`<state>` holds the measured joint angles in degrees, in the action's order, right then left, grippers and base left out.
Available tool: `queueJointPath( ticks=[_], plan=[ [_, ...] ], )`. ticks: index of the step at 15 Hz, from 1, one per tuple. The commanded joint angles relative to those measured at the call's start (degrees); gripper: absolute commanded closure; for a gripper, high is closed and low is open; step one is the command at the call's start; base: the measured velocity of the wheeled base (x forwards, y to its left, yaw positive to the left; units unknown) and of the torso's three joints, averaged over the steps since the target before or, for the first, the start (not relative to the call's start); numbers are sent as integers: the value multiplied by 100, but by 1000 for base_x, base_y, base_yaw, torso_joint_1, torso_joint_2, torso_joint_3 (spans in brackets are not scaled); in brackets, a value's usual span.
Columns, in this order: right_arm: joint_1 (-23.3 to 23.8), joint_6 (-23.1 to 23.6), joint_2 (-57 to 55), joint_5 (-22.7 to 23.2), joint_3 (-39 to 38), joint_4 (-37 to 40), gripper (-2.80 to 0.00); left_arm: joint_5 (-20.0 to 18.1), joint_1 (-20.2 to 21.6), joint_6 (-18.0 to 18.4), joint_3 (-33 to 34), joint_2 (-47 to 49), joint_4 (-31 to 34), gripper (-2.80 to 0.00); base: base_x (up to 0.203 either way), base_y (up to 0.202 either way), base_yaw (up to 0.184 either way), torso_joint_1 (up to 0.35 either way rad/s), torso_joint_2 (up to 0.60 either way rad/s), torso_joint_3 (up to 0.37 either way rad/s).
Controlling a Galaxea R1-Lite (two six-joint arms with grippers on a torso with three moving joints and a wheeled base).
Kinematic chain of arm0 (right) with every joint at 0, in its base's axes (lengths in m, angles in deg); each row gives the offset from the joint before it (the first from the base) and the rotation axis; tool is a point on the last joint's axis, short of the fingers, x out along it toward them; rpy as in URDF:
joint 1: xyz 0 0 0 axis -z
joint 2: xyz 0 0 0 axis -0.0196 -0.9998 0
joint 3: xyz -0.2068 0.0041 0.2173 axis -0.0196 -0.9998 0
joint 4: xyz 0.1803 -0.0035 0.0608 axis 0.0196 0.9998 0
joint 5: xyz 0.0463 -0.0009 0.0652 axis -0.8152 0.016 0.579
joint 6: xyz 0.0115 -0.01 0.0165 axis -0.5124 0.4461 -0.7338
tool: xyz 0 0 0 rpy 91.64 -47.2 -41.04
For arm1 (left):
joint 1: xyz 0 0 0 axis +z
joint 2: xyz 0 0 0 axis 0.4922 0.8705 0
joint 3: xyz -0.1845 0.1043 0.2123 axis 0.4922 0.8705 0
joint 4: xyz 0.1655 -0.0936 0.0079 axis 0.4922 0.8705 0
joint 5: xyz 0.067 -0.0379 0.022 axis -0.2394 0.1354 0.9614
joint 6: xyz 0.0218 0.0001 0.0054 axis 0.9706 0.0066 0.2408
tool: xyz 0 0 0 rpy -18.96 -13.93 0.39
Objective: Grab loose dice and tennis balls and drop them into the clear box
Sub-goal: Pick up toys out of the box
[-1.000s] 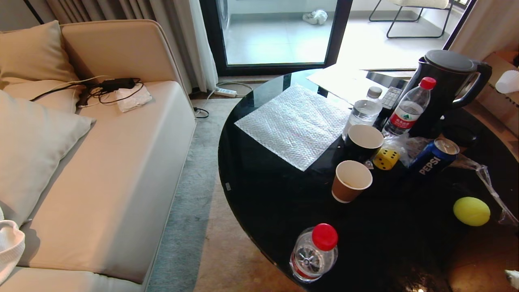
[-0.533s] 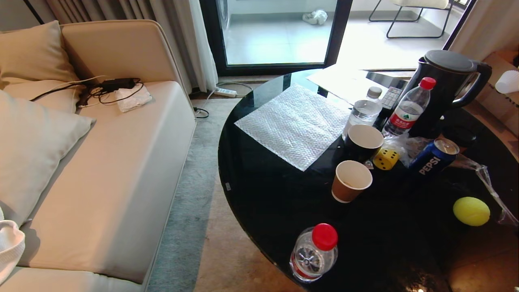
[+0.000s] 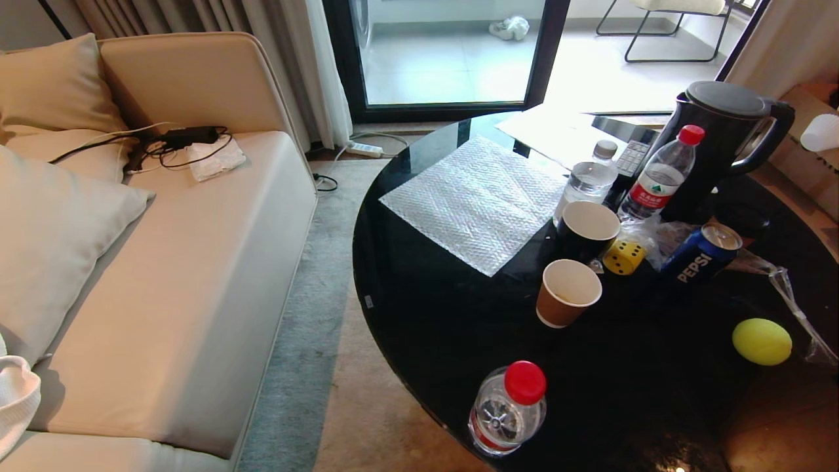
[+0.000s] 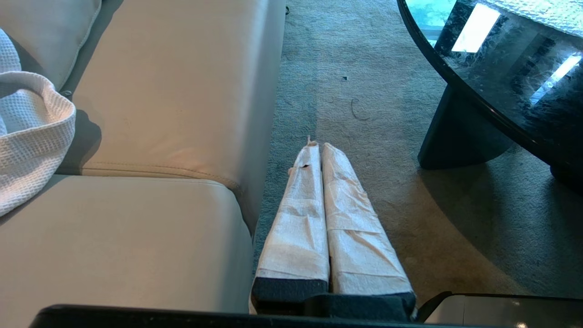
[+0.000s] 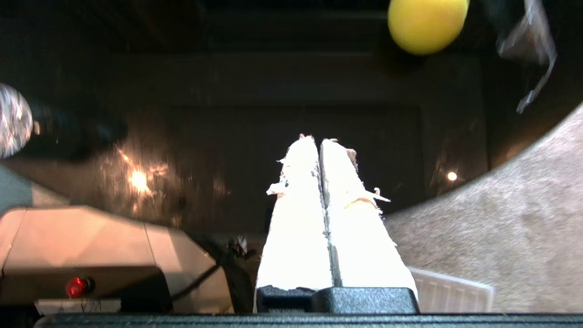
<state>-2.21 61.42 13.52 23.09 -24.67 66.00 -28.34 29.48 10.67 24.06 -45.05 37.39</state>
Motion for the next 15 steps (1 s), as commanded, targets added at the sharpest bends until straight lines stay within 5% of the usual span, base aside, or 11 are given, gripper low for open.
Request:
queueJointPath(
  ticks=[1,5,11,14,15],
  plan=[
    [33,24,-1578,-7,536,-280,0,4,0,-2,0,0,0,0,0,0,0,0,0,0],
    [52,68,-3784,36,1583,-1337,0,4,0,-2,9,0,0,0,0,0,0,0,0,0],
    [-149,155,-5429,340,2997,-1783,0,4,0,-2,6,0,0,0,0,0,0,0,0,0],
    [-247,593,-6120,390,3441,-2094,0,4,0,-2,0,0,0,0,0,0,0,0,0,0],
    [-256,704,-6273,390,3525,-2254,-280,4,0,-2,0,0,0,0,0,0,0,0,0,0]
  ],
)
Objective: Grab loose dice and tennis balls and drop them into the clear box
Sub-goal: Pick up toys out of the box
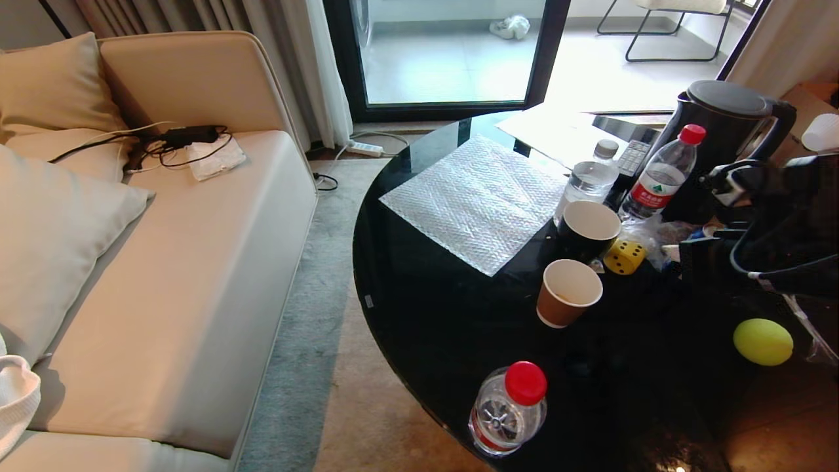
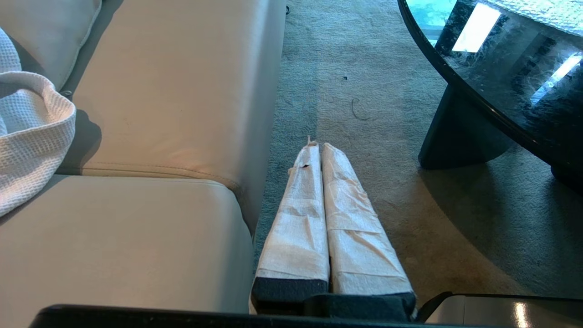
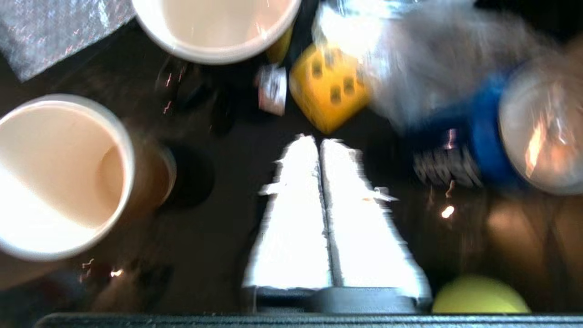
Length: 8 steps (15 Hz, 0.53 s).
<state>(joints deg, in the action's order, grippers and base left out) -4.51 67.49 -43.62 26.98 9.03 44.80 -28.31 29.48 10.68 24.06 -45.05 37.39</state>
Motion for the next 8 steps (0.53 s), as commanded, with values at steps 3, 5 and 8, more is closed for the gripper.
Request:
queueJointPath(
  ticks=[3,5,8],
  plan=[
    [3,421,-791,4,291,-314,-280,2,0,-4,0,0,0,0,0,0,0,0,0,0],
    [39,649,-927,9,377,-418,-280,2,0,-4,0,0,0,0,0,0,0,0,0,0],
    [383,994,-1061,55,501,-442,-280,2,0,-4,0,0,0,0,0,0,0,0,0,0]
  ],
)
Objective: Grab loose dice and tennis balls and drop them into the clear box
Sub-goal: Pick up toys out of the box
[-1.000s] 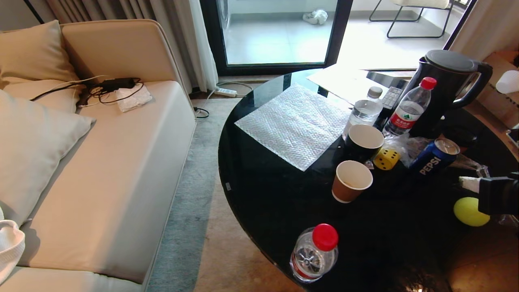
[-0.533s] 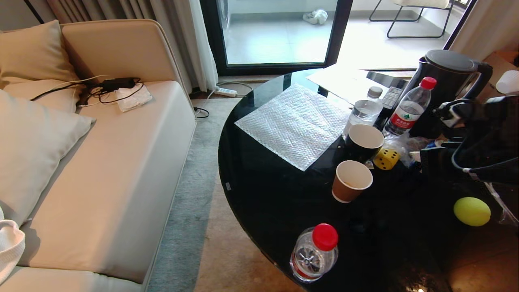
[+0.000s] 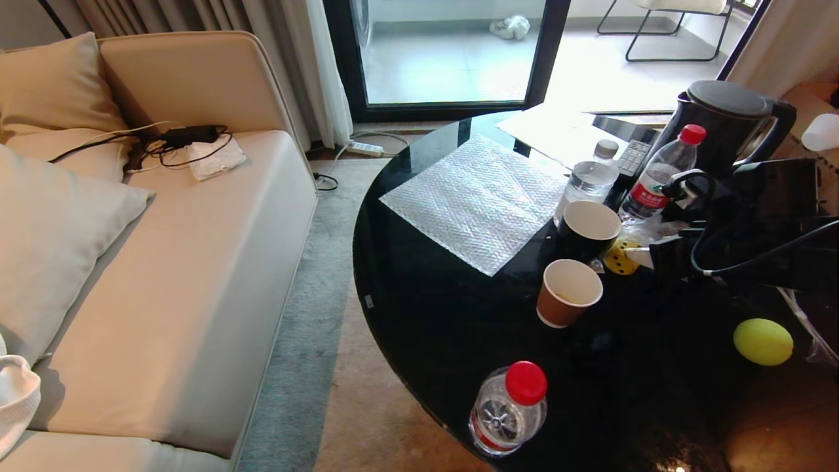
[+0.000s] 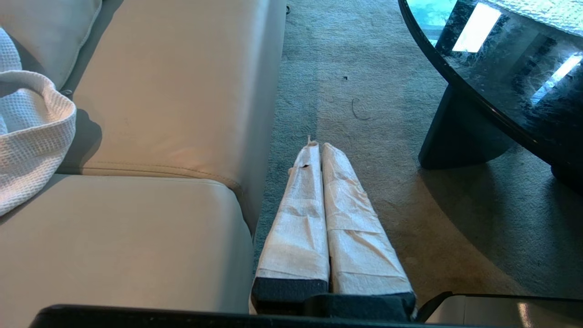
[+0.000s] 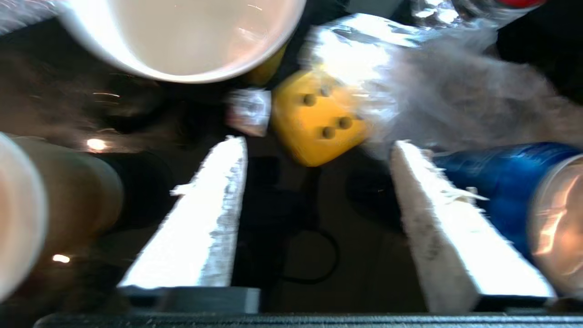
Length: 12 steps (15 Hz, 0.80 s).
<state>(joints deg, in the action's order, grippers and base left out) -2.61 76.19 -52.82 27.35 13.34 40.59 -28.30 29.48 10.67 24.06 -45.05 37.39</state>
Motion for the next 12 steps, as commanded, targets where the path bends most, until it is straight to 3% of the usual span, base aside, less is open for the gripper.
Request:
queueJointPath(
  ticks=[1,6,11,12],
  plan=[
    [203,142,-149,28,78,-21,-280,0,0,-2,1,0,0,0,0,0,0,0,0,0],
    [519,296,-389,963,200,72,-280,0,0,-2,2,0,0,0,0,0,0,0,0,0],
    [518,285,-395,1082,208,68,-280,0,0,-2,4,0,0,0,0,0,0,0,0,0],
    [518,197,-417,1389,178,102,-280,0,0,-2,0,0,0,0,0,0,0,0,0,0]
  ],
)
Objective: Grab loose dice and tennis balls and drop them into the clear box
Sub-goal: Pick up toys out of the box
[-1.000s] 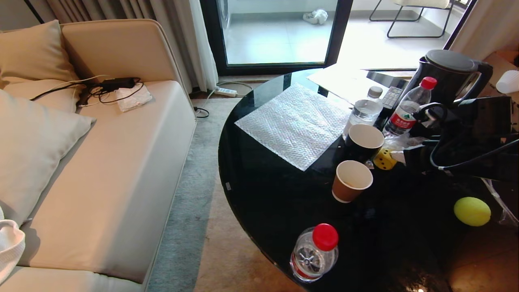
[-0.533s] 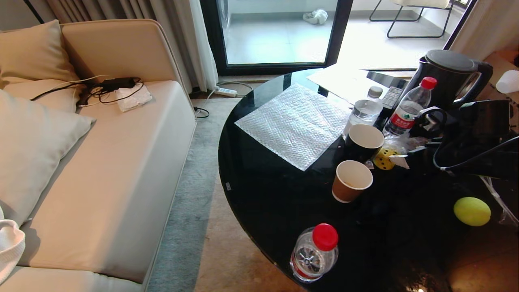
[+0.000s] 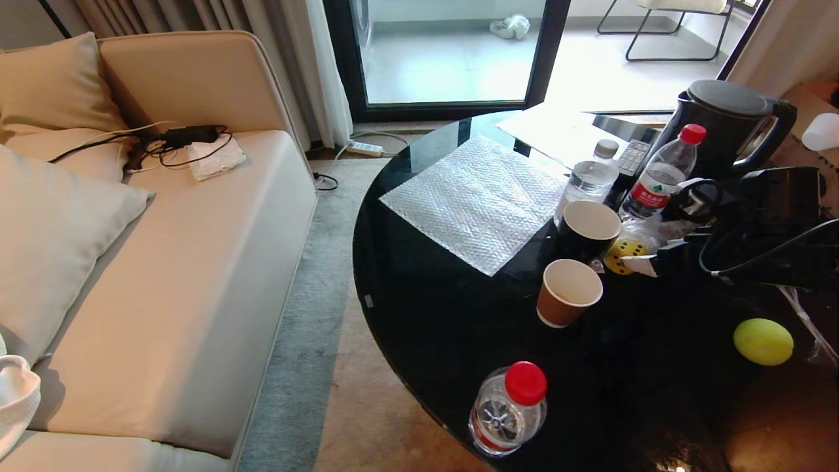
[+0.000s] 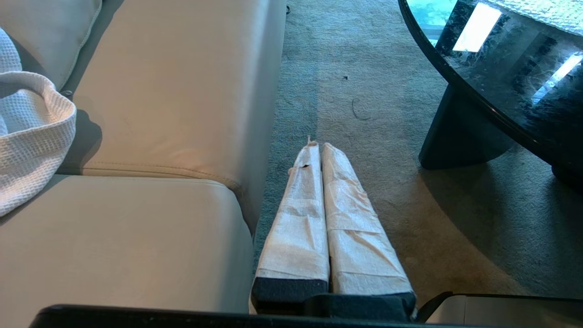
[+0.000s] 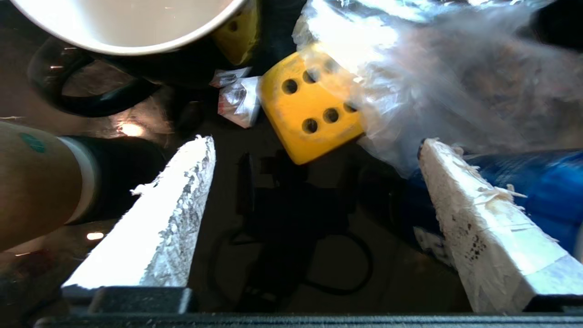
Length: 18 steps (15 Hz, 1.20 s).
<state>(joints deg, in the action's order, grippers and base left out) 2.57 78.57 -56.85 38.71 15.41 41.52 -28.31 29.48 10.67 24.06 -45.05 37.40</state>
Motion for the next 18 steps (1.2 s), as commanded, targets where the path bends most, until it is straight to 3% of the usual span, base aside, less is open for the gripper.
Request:
queueJointPath(
  ticks=[1,4,6,9,14,16,18],
  plan=[
    [0,-200,-43,514,-49,74,-280,2,0,-2,1,0,0,0,0,0,0,0,0,0],
    [-8,-265,-31,554,-53,108,-280,2,0,-2,0,0,-1,0,0,0,0,0,0,0],
    [-9,-344,52,981,-67,614,-280,2,0,-2,9,0,-1,0,0,0,0,0,0,0],
    [-9,-291,-62,998,91,719,-280,2,0,-2,0,0,8,0,0,0,0,0,0,0],
    [44,-230,-167,937,302,43,-280,2,0,-2,0,0,-1,0,0,0,0,0,0,0],
    [158,104,-176,911,310,43,-280,2,0,-2,9,0,-1,0,0,0,0,0,0,0],
    [158,104,-176,911,310,43,-280,2,0,-2,9,0,-1,0,0,0,0,0,0,0]
  ],
)
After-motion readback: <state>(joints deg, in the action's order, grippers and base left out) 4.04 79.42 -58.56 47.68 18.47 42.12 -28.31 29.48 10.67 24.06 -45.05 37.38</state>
